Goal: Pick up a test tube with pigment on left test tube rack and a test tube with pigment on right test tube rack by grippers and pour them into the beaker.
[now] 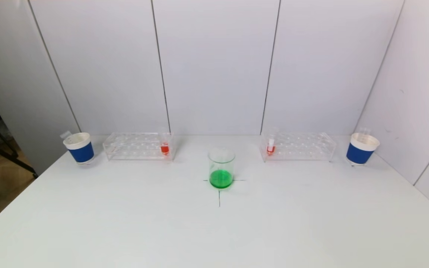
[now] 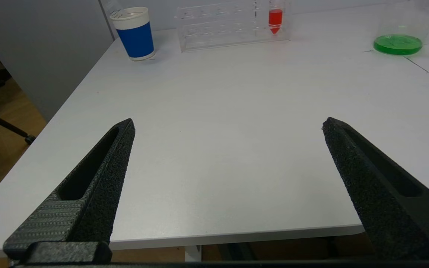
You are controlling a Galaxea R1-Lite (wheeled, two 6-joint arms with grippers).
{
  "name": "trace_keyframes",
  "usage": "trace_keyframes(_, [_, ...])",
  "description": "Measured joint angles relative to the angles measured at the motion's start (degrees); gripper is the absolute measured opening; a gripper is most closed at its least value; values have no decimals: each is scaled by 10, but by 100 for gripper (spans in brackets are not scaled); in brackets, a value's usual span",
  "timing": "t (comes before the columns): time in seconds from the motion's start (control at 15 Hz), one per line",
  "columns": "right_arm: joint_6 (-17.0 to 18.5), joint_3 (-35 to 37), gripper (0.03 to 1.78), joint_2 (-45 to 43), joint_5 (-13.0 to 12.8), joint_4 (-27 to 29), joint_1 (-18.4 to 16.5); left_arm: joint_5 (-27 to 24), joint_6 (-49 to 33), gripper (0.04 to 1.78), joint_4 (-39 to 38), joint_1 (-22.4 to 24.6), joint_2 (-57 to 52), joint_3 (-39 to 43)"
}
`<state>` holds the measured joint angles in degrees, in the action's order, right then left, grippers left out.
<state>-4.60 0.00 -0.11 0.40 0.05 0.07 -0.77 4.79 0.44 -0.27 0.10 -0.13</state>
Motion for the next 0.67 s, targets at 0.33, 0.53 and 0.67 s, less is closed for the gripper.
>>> trace_keyframes(0.33, [-2,0,177,0,12,0,0,0,0,176,0,0,0,0])
trace_keyframes(0.53, [43,0,177,0,3,0,0,0,0,176,0,0,0,0])
trace_keyframes(0.67, [45,0,177,0,3,0,1,0,0,176,0,0,0,0])
